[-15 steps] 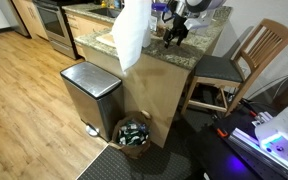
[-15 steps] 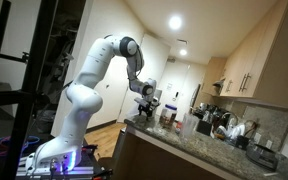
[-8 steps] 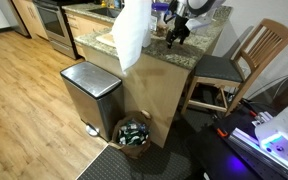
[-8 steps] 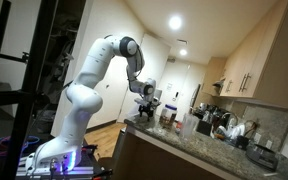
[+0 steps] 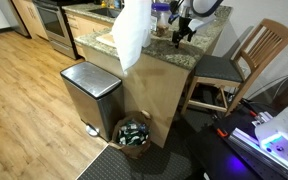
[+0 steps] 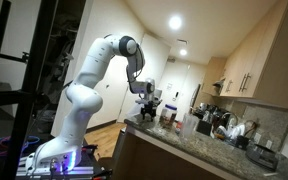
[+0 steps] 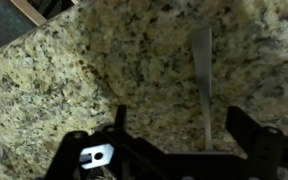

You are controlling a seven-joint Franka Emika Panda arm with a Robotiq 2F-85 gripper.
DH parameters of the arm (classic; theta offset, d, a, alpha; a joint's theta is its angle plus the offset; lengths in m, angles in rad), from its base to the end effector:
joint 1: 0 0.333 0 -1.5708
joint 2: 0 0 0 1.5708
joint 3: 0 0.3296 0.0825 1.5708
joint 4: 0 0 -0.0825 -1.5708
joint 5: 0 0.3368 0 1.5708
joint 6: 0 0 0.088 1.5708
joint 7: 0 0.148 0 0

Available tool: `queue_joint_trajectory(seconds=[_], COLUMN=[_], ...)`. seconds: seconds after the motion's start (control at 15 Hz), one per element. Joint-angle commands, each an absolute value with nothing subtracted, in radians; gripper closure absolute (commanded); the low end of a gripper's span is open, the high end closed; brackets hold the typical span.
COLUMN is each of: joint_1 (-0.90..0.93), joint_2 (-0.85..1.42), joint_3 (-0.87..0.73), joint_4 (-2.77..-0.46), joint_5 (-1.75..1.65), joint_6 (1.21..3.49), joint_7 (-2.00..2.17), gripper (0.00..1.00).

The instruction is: Pick the silver spoon on the counter and put it in the cup

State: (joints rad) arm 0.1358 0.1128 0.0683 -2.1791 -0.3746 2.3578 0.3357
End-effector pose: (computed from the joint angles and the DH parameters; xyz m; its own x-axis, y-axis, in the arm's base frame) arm 0.5183 0.0911 0.3512 0.9833 0.1389 0.1177 0.1072 -0.9642 0.2425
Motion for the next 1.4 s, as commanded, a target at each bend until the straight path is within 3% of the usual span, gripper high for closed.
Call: queue_joint_trajectory(seconds=[0.0,0.07,0.27,1.13,1.33], joint_1=[0.136,0.144,0.137,0.138,0.142], joint_2=[0.112,0.058,0.184,0.29,0.227], joint_3=[0.068,0.076,0.075,0.07,0.063], joint_4=[-2.177,-2.194,-2.105,-2.005,-2.022], joint_5=[-0.373,-0.363,-0.349,-0.179,-0.198], joint_6=[2.355,2.284,2.193,2.269,2.216], joint_7=[0.334,0.319,0.306,0.313,0.304], gripper=[0.0,0.0,0.0,0.0,0.0])
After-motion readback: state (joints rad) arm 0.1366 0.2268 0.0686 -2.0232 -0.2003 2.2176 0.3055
